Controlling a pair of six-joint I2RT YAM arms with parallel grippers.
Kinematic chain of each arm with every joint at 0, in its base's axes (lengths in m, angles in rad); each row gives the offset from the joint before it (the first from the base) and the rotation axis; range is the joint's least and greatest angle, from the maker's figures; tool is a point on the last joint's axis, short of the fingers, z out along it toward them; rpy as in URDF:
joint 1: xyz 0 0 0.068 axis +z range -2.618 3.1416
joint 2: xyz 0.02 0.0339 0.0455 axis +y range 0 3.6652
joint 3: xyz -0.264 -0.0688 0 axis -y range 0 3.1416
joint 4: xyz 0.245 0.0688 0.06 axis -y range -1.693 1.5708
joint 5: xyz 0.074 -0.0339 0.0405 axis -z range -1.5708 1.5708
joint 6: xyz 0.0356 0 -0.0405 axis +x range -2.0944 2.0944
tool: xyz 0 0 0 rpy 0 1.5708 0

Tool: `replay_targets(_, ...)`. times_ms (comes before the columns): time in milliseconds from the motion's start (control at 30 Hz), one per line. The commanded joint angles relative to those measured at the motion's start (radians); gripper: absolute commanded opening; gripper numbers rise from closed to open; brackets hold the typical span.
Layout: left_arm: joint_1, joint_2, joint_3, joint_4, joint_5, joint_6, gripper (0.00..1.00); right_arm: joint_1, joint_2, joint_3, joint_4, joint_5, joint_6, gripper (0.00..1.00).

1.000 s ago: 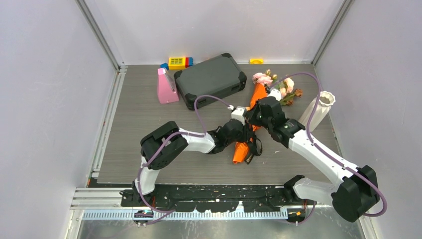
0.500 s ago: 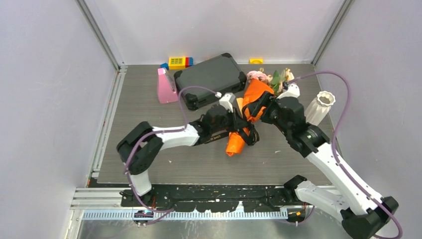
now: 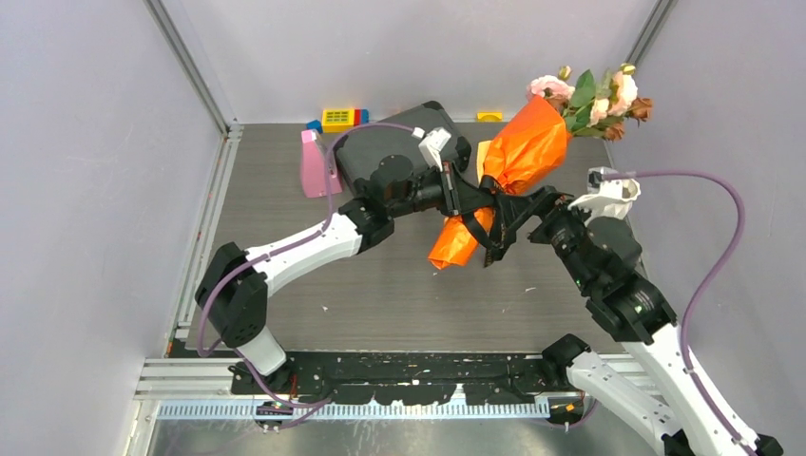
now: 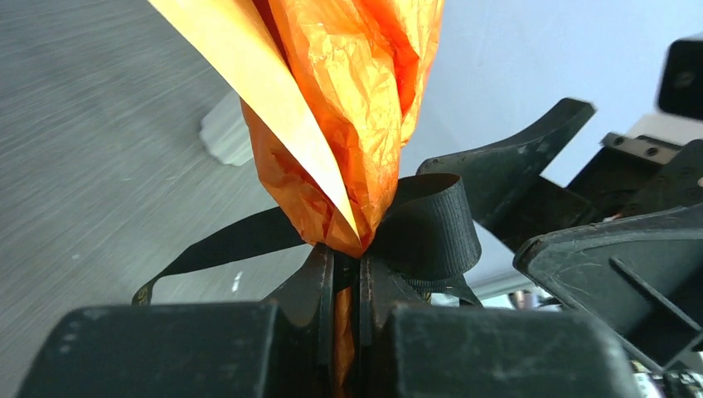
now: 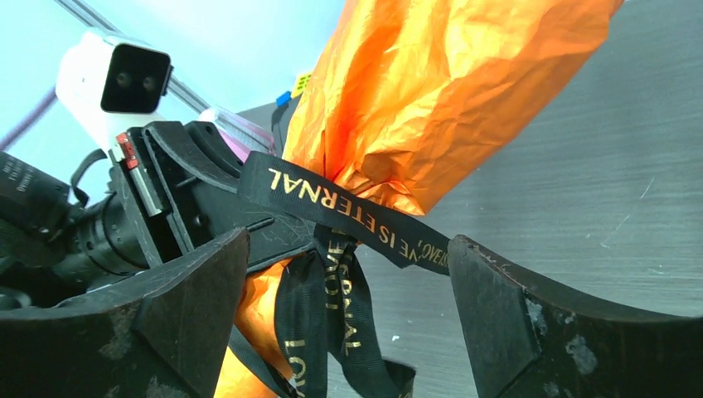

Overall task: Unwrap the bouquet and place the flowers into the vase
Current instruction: Untie the ribbon from the wrapping paper.

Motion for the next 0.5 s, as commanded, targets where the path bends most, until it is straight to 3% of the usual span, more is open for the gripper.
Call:
replay_targets(0, -0.001, 0.013, -0.093, 0.319, -0.003, -0.137, 0.0, 0.003, -0.053, -0.045, 0.103, 0.03, -0.034, 0.95)
replay_targets(100, 0.013, 0.078, -0.238, 0.518, -0.066, -0.222, 0.0, 0.003, -0.052, -0.074, 0.113, 0.037, -0.041, 0.96)
replay_targets(300, 0.063, 0.21, -0.48, 0.784, -0.208, -0.186, 0.0, 0.003, 0.013, -0.143, 0.13, -0.037, -0.079, 0.95)
replay_targets(467, 0.066, 0.293, -0.572, 0.88, -0.213, -0.156, 0.0, 0.003, 0.066, -0.171, 0.107, -0.009, -0.025, 0.96)
